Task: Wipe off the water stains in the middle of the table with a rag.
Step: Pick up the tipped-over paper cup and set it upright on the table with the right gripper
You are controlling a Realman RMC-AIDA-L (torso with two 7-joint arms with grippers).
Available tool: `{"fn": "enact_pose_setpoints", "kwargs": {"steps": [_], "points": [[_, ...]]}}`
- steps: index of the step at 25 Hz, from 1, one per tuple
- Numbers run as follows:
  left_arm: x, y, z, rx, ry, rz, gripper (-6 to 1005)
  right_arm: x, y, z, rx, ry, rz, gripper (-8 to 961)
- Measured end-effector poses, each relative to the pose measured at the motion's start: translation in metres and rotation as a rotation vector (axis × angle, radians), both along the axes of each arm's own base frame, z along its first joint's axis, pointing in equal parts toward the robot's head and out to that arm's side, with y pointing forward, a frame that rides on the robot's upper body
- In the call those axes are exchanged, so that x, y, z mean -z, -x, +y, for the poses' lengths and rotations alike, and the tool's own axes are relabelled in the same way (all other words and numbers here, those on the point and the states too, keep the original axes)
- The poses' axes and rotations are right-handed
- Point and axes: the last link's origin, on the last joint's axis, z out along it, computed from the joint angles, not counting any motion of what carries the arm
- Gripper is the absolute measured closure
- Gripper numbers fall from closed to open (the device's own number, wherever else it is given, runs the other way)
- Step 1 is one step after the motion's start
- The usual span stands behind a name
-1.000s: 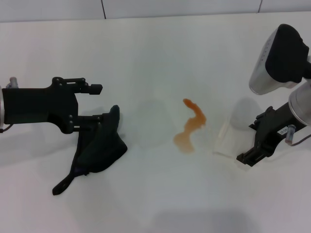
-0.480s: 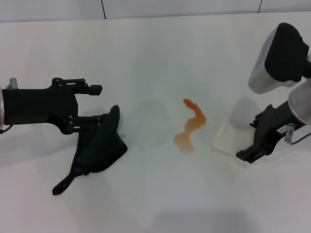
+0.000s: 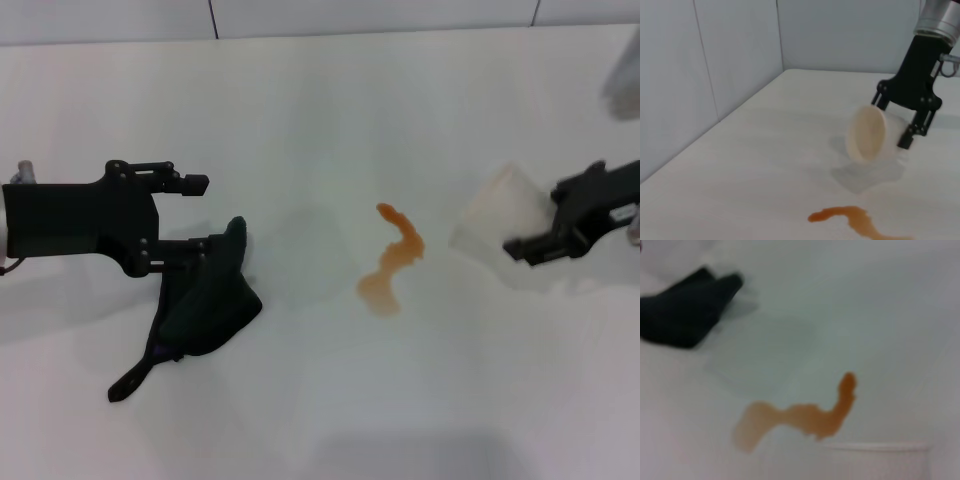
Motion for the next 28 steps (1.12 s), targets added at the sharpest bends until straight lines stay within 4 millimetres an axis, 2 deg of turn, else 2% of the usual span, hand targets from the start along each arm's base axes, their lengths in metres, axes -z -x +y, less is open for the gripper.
{"fn": "enact_pose_setpoints", "kwargs": {"steps": [4,7,14,20,28], "points": [[0.000,0.000,0.000,0.001,-0.001,-0.001,267,-0.009,-0.019,-0.002,-0.037,-0.084,0.145,308],[0.000,-0.001,0.001,0.003,-0.001,-0.002,267,-0.009,-0.036,-0.003,-0.039,-0.126,0.227,325],[-0.001,-0.003,0.001,0.003,0.000,-0.008,267,0.015,-0.070,-0.007,-0.057,-0.175,0.391,345],[-0.002,-0.003,0.001,0.007,-0.010,-0.021,267,0.028,-0.080,-0.011,-0.109,-0.214,0.479,355],[-0.002,-0.002,0.000,0.003,-0.012,-0.021,267,0.034,-0.096,-0.017,-0.126,-0.289,0.527,355]]}}
